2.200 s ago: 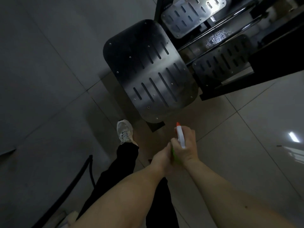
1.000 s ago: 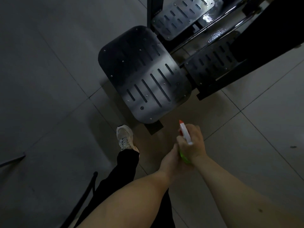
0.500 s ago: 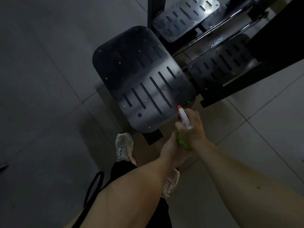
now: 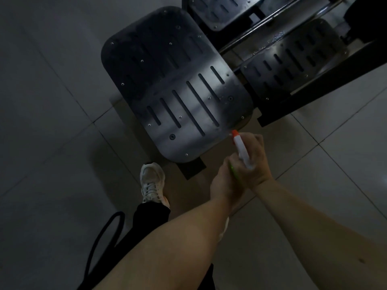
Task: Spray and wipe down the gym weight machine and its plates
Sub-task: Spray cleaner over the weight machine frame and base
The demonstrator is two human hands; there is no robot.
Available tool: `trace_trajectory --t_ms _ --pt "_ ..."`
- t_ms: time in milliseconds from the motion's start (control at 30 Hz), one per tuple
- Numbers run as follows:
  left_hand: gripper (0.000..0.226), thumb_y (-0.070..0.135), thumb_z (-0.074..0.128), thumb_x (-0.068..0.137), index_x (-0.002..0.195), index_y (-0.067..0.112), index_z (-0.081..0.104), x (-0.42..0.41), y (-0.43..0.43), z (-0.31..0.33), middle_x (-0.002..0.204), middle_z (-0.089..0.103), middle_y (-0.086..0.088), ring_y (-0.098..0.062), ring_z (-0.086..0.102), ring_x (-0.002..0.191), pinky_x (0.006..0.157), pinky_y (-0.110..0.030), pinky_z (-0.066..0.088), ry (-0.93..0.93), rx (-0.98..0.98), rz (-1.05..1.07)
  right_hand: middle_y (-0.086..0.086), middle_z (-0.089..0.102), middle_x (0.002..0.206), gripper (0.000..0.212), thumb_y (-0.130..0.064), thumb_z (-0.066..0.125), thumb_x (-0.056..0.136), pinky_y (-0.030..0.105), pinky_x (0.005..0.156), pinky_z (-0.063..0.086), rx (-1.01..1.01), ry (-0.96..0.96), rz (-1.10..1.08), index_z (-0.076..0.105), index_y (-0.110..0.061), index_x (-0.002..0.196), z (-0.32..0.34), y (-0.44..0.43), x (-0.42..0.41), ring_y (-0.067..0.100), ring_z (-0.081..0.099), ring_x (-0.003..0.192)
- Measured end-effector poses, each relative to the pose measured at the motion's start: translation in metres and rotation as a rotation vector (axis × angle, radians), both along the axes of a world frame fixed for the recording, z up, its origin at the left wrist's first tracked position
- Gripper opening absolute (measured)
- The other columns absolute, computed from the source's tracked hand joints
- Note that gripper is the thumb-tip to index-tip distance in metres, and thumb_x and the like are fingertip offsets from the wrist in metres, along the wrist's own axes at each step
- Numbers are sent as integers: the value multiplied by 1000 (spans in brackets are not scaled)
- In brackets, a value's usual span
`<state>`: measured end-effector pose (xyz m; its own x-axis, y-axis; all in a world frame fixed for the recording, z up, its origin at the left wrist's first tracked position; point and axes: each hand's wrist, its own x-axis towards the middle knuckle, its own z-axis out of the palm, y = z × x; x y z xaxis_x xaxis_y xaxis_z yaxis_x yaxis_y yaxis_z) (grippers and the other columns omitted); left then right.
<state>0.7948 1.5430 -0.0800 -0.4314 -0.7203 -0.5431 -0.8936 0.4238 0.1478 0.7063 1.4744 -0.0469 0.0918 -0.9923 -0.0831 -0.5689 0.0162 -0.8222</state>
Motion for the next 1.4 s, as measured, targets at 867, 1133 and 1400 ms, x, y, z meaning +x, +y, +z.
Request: trace_trajectory --t_ms 867,1133,1400 --pt "59 28 51 103 153 5 28 -12 28 -1 150 36 -20 -34 35 140 114 -44 34 -311 -200 -397 -9 47 99 34 -29 53 68 46 78 44 -28 60 17 56 -20 101 1 31 -8 20 42 98" --pt "70 32 52 100 158 7 22 -9 38 1 159 28 -18 -37 27 146 119 -51 28 -435 -199 -529 3 50 78 22 -32 50 69 42 76 41 3 117 -67 54 -13 78 -2 28 -8 21 44 79" --pt "63 36 35 109 160 13 7 6 41 -5 166 10 -8 -14 12 155 127 -36 8 -275 -58 -270 -2 55 109 42 -17 60 75 37 84 42 -20 34 70 60 -16 117 10 34 2 15 40 108"
